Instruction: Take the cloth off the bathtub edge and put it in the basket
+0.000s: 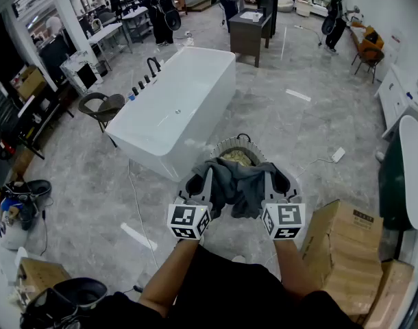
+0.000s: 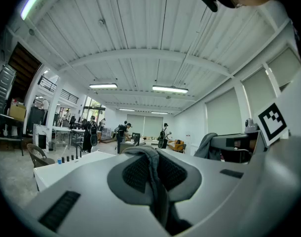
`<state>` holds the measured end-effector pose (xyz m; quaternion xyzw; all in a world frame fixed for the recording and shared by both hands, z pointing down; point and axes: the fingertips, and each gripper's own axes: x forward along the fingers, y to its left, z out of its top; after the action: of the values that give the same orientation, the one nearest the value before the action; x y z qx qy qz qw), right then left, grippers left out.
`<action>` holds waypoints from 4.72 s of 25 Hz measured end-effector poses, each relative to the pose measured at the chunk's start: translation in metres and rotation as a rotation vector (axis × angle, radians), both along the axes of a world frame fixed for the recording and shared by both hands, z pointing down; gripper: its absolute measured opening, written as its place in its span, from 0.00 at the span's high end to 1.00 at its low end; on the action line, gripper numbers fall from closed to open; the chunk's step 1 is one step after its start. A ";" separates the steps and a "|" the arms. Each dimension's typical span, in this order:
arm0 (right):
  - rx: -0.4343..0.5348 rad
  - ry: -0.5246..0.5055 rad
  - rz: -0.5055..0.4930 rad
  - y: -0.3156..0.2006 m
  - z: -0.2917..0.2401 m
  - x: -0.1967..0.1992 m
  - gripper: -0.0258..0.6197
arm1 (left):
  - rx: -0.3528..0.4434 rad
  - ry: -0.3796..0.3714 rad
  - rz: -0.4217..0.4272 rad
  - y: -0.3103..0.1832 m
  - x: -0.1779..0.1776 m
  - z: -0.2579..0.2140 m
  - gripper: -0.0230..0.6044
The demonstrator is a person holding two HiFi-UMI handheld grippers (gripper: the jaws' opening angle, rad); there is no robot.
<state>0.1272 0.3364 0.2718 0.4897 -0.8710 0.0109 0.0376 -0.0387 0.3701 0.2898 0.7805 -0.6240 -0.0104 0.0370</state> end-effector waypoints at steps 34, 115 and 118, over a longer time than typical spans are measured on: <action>-0.057 0.013 0.031 -0.103 0.007 -0.054 0.90 | 0.001 0.058 0.119 -0.117 -0.034 -0.008 0.90; -0.031 0.084 -0.056 -0.465 -0.008 -0.098 0.90 | -0.073 0.184 0.244 -0.505 -0.036 0.007 0.90; -0.041 0.074 -0.063 -0.473 -0.002 -0.093 0.90 | -0.082 0.178 0.242 -0.512 -0.031 0.010 0.90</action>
<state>0.0339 -0.1364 0.2697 0.4613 -0.8836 0.0092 0.0803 -0.0697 -0.1419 0.3002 0.8438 -0.5196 -0.0498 0.1250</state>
